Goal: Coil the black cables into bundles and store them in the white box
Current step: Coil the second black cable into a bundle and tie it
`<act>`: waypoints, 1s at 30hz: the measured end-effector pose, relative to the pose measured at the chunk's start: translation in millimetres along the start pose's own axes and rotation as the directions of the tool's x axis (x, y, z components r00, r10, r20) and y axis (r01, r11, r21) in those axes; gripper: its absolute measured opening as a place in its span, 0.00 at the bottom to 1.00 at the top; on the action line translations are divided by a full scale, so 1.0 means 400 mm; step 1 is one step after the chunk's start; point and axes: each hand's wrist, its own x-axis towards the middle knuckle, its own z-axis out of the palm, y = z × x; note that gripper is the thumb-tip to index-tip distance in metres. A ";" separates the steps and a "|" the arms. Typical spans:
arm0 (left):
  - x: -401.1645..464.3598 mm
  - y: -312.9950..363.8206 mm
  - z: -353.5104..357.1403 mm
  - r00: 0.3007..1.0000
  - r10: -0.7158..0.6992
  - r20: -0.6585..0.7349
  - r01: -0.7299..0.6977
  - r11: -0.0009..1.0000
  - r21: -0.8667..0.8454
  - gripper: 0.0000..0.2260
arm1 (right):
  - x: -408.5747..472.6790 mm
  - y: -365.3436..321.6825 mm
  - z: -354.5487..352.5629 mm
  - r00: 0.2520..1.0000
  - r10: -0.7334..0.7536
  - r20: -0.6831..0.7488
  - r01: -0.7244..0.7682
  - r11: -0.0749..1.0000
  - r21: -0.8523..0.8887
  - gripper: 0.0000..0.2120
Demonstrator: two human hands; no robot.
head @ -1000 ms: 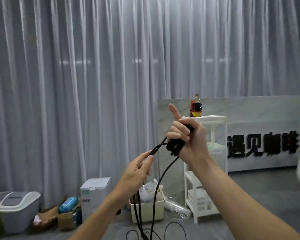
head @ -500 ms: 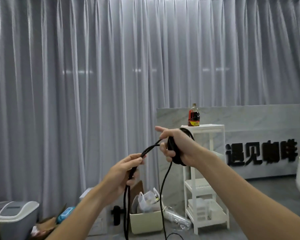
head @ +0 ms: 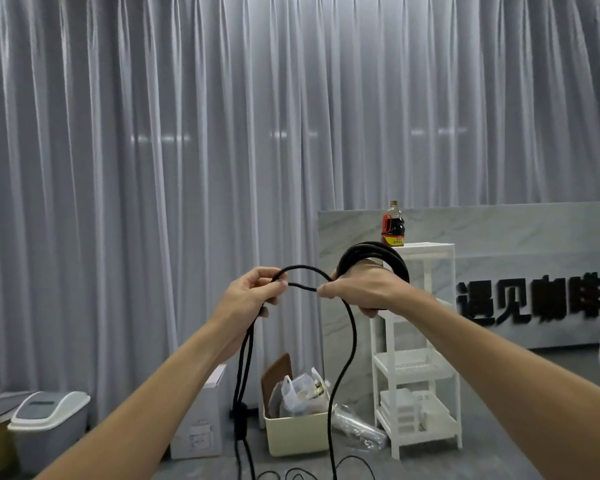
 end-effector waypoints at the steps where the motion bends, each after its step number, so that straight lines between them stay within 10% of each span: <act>1: 0.000 -0.002 -0.002 0.999 0.020 -0.038 -0.017 0.997 0.071 0.04 | -0.001 -0.004 -0.003 1.000 -0.009 -0.009 0.010 1.000 0.014 0.13; 8: -0.021 0.005 0.015 0.974 0.199 -0.111 -0.138 0.904 0.404 0.03 | 0.001 -0.015 0.016 0.991 -0.026 -0.134 0.046 0.987 0.154 0.13; 13: -0.069 -0.012 0.090 0.980 0.076 0.185 -0.158 0.861 0.483 0.11 | 0.015 -0.009 0.039 0.977 0.011 -0.212 0.037 0.974 0.223 0.10; 24: -0.091 -0.041 0.174 0.945 -0.165 0.281 0.137 0.984 0.117 0.11 | 0.026 0.008 0.080 0.973 0.031 -0.228 0.040 0.954 0.298 0.09; 30: -0.094 -0.019 0.139 0.972 -0.089 0.215 0.101 0.994 -0.047 0.07 | 0.031 0.023 0.082 0.966 -0.060 -0.251 0.073 0.996 0.043 0.18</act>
